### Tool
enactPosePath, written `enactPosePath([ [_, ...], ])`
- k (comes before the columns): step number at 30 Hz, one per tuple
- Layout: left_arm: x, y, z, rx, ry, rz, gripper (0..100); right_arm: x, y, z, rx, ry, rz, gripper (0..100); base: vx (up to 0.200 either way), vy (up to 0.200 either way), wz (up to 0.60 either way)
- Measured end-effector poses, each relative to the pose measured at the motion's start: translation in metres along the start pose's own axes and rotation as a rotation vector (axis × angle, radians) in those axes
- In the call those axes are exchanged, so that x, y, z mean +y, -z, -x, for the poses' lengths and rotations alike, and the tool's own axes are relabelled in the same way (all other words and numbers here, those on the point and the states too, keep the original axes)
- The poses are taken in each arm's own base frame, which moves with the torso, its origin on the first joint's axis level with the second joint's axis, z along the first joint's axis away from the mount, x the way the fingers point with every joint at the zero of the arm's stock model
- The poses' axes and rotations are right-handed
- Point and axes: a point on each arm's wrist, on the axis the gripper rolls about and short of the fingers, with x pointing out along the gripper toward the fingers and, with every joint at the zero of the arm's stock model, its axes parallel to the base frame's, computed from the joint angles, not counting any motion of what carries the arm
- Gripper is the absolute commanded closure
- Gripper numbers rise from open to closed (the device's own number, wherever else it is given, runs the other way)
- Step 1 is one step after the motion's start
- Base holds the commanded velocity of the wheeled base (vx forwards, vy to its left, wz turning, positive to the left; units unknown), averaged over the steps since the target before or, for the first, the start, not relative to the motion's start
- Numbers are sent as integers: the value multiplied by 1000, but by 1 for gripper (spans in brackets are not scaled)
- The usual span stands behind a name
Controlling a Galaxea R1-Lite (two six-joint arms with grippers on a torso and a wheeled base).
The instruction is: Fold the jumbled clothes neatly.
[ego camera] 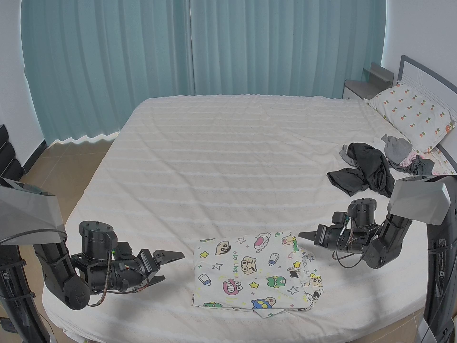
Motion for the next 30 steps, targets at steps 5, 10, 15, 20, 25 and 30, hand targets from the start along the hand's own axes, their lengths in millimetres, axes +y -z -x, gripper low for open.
enactPosePath([
  [5, 0, 0, 0, 0, 0, 0, 0, 5, 6, 4, 19, -5, 3, 0, 0, 0, 0],
  [10, 0, 0, 0, 0, 0, 0, 0, 20, 21, 9, 73, -20, 16, 0, 0, 0, 0],
  [15, 0, 0, 0, 0, 0, 0, 0, 40, 40, 15, 133, -64, 45, 0, 0, 0, 0],
  [20, 0, 0, 0, 0, 0, 0, 0, 46, 51, 16, 179, -73, 55, 0, 0, 0, 0],
  [25, 0, 0, 0, 0, 0, 0, 0, 46, 56, 14, 196, -70, 58, 0, 0, 0, 0],
  [30, 0, 0, 0, 0, 0, 0, 0, 42, 58, 13, 203, -63, 100, 0, 0, 0, 0],
])
